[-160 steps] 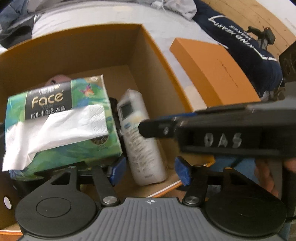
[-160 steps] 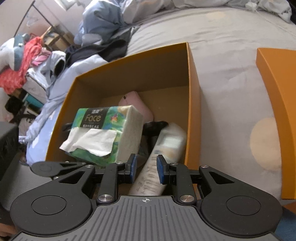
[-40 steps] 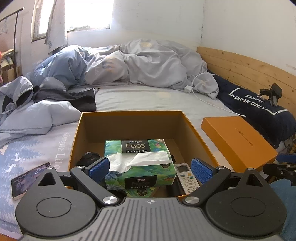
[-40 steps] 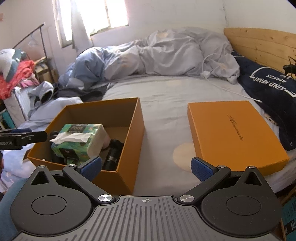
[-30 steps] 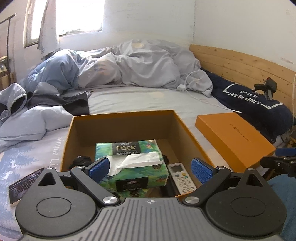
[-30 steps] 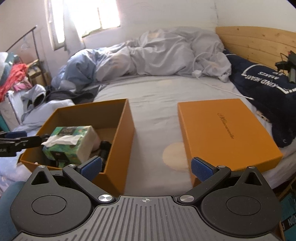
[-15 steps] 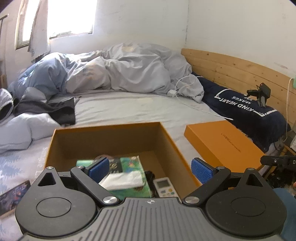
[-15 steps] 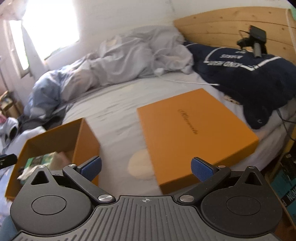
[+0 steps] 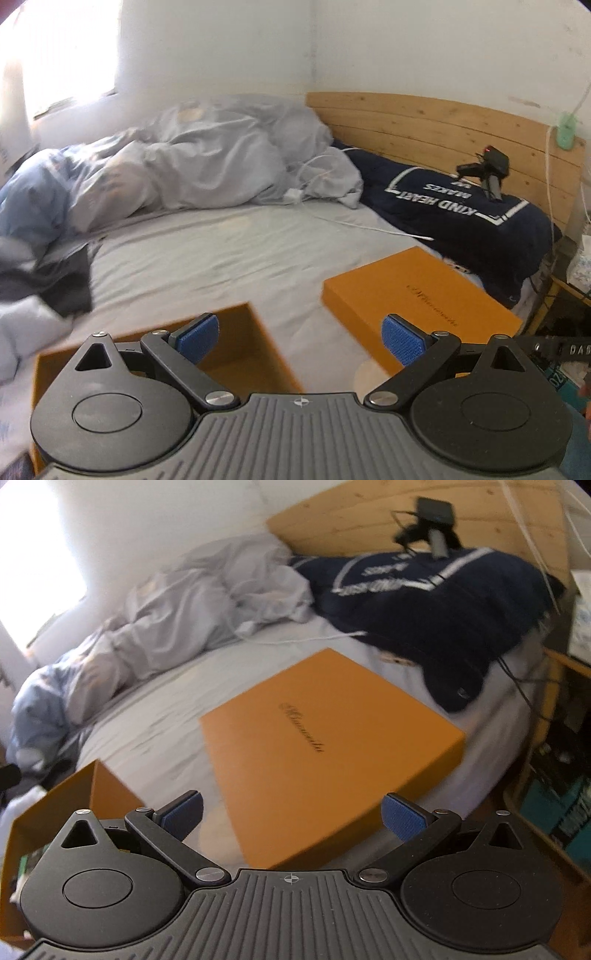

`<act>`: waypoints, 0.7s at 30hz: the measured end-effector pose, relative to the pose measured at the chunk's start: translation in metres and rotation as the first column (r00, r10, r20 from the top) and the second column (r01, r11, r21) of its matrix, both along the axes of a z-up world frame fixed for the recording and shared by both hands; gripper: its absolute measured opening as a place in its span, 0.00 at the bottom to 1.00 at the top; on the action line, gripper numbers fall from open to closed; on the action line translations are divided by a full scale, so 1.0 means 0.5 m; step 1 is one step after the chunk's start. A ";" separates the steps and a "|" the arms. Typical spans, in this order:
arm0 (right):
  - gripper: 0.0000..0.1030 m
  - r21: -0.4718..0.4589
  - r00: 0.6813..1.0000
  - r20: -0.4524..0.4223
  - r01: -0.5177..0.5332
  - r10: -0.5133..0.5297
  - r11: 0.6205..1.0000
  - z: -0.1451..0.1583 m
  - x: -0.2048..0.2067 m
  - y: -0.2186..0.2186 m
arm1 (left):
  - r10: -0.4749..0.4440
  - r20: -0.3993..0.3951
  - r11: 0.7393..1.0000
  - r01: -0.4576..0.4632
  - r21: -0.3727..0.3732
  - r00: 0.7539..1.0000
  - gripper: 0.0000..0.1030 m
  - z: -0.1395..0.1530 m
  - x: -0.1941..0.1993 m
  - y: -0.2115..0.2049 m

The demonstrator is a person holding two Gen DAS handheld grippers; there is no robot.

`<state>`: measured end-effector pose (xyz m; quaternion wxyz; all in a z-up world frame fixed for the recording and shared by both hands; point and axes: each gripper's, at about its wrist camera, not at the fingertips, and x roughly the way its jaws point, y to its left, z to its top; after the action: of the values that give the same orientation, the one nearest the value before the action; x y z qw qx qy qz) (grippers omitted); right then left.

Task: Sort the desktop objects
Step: 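Close both tools on opposite edges of the orange box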

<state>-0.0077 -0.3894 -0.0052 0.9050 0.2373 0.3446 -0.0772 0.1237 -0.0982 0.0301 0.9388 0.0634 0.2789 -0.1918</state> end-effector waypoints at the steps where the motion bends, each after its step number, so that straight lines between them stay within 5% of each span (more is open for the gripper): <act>1: 1.00 0.011 1.000 -0.005 0.019 -0.019 1.000 -0.006 0.000 -0.006 | -0.018 0.003 1.000 0.018 0.003 1.000 0.97 0.001 0.008 -0.012; 21: 1.00 0.242 0.964 -0.134 0.256 -0.229 0.936 -0.175 0.041 -0.088 | -0.329 0.028 0.934 0.321 0.156 0.944 0.97 -0.084 0.205 -0.227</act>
<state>0.0127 -0.4334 -0.0928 0.8310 0.3888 0.3662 -0.1553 0.2261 -0.2118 -0.0120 0.8940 0.1840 0.2527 -0.3211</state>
